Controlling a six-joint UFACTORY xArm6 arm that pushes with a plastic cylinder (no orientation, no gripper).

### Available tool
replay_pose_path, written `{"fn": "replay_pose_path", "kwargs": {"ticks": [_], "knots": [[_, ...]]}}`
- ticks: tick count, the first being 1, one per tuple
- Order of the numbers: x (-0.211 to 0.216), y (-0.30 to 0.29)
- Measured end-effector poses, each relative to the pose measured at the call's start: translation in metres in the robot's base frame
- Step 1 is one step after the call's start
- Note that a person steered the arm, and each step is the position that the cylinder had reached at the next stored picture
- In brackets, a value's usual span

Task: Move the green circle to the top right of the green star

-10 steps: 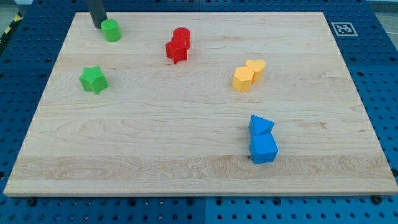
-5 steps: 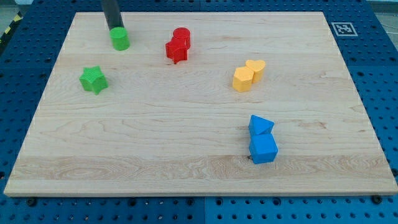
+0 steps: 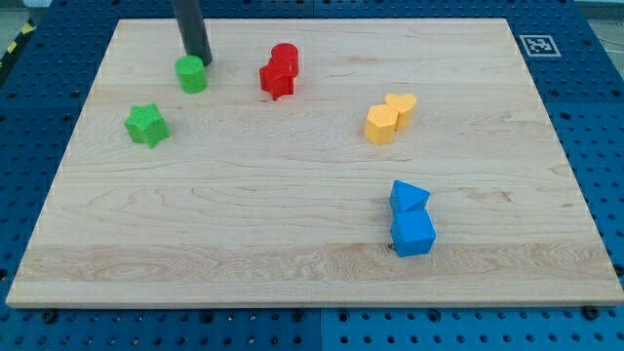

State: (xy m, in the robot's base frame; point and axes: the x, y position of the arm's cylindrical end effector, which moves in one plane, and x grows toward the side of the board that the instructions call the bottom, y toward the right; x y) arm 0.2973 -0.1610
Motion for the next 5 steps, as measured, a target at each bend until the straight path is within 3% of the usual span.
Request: {"fn": "replay_pose_path", "kwargs": {"ticks": [5], "knots": [[0.048,-0.005]]}}
